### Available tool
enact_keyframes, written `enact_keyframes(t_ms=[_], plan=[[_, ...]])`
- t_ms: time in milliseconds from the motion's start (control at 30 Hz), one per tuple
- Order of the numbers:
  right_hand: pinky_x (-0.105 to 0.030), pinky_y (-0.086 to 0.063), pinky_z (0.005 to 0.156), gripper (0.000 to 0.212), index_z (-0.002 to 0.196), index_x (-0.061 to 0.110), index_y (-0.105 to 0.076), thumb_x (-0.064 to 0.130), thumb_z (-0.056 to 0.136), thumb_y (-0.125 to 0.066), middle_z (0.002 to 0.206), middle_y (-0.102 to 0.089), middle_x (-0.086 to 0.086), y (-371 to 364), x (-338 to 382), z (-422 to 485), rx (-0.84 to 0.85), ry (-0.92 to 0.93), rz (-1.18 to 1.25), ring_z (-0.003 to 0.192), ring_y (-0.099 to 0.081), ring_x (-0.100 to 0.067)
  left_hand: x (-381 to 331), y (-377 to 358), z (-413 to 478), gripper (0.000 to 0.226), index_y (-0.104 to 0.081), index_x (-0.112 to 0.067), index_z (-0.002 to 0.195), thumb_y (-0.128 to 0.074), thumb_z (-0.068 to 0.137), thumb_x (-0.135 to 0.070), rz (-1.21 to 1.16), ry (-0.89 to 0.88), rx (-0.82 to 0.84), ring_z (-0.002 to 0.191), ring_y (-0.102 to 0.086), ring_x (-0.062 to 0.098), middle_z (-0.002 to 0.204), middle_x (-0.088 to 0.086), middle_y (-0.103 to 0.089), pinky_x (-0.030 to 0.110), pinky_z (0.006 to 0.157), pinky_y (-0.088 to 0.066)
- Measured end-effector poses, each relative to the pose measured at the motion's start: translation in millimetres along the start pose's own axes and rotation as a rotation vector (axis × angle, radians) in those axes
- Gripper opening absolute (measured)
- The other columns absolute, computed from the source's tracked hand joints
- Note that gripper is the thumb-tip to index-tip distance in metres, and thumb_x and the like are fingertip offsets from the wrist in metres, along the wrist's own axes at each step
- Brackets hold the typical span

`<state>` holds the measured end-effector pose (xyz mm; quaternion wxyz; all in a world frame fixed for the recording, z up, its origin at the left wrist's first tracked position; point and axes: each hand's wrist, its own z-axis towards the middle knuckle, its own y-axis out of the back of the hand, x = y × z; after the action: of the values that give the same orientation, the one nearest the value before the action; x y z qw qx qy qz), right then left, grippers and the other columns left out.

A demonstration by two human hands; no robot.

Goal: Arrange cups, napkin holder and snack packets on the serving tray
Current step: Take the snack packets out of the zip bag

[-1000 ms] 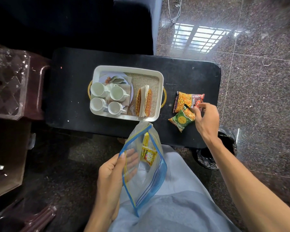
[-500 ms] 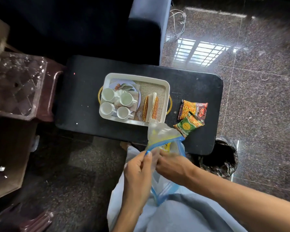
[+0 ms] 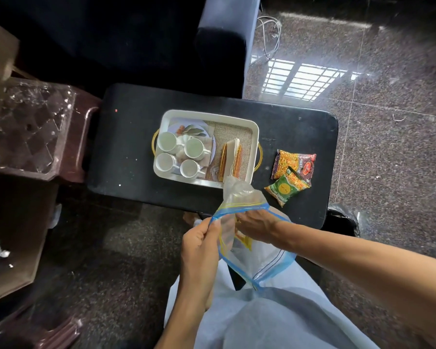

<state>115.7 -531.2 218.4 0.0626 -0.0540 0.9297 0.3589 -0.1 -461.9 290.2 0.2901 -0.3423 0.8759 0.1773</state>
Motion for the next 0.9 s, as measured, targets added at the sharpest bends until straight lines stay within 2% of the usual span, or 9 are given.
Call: enact_keyframes(t_ms=[133,167,233,300,367,500,567,733,900], plan=[[-0.033,-0.031,0.061,0.038,0.063,0.008,-0.037,0.010,0.100,-0.043,0.079,-0.051,-0.002,15,-5,0,0.007,0.183,0.095,0.069,-0.046,-0.022,1,3,0,0.029,-0.079,-0.023,0.103,-0.050,0.105,-0.018,-0.015,-0.030,0.016,0.107,-0.075,0.025,0.108,0.009,-0.080,0.049,0.100,-0.056],[-0.034,-0.034,0.062,0.038,0.065,0.006,-0.037,0.010,0.102,-0.039,0.080,-0.050,-0.005,21,-7,-2,-0.007,0.145,0.113,0.070,-0.046,-0.024,1,4,0,0.030,-0.078,-0.023,0.104,-0.049,0.106,-0.019,-0.013,-0.046,0.026,0.107,-0.075,0.024,0.108,0.007,-0.080,0.047,0.100,-0.057],[-0.040,-0.042,0.083,0.029,0.091,0.003,-0.059,0.017,0.104,-0.038,0.104,-0.062,-0.010,32,-6,-9,-0.043,0.132,0.080,0.096,-0.059,-0.032,-2,5,-1,0.033,-0.078,-0.025,0.103,-0.047,0.106,-0.017,-0.008,-0.088,0.040,0.107,-0.076,0.022,0.107,0.004,-0.081,0.041,0.096,-0.060],[-0.046,-0.035,0.104,0.029,0.117,0.012,-0.062,0.023,0.104,-0.039,0.124,-0.063,-0.011,40,-5,-17,-0.050,0.119,0.051,0.117,-0.057,-0.033,-6,10,0,0.034,-0.079,-0.025,0.102,-0.046,0.106,-0.015,0.007,-0.143,0.025,0.105,-0.076,0.020,0.104,0.002,-0.082,0.039,0.094,-0.059],[-0.051,-0.030,0.110,0.028,0.112,0.015,-0.066,0.020,0.102,-0.040,0.115,-0.067,-0.008,48,-8,-32,-0.134,0.105,0.138,0.112,-0.058,-0.034,-11,16,2,0.032,-0.079,-0.025,0.103,-0.048,0.105,-0.014,0.016,-0.180,0.016,0.104,-0.076,0.019,0.103,0.001,-0.082,0.039,0.094,-0.058],[-0.053,-0.036,0.107,0.022,0.090,0.010,-0.072,0.010,0.090,-0.051,0.086,-0.069,-0.010,58,-22,-62,-0.408,0.166,0.311,0.089,-0.062,-0.034,-17,23,2,0.030,-0.080,-0.024,0.106,-0.051,0.104,-0.016,0.002,-0.182,0.079,0.108,-0.075,0.021,0.107,0.001,-0.081,0.037,0.094,-0.058],[-0.056,-0.040,0.105,0.020,0.086,0.009,-0.073,0.010,0.088,-0.054,0.081,-0.069,-0.012,65,-28,-74,-0.444,0.178,0.332,0.082,-0.064,-0.034,-17,22,0,0.030,-0.077,-0.019,0.113,-0.049,0.105,-0.014,-0.001,-0.171,0.122,0.110,-0.074,0.018,0.111,0.001,-0.080,0.031,0.092,-0.060],[-0.051,-0.034,0.109,0.033,0.101,0.016,-0.066,0.011,0.099,-0.034,0.094,-0.065,-0.006,67,-37,-94,-0.483,0.223,0.325,0.095,-0.059,-0.032,-18,18,0,0.030,-0.077,-0.021,0.108,-0.049,0.104,-0.013,0.027,-0.185,0.142,0.107,-0.075,0.014,0.108,-0.001,-0.081,0.021,0.086,-0.059],[-0.046,-0.046,0.095,0.029,0.116,0.017,-0.065,0.016,0.102,-0.039,0.098,-0.069,-0.002,70,-64,-125,-0.726,0.117,0.518,0.093,-0.064,-0.030,-24,28,10,0.032,-0.075,-0.010,0.119,-0.051,0.100,-0.020,-0.074,-0.026,0.231,0.110,-0.073,0.025,0.116,0.012,-0.078,0.040,0.095,-0.056]])
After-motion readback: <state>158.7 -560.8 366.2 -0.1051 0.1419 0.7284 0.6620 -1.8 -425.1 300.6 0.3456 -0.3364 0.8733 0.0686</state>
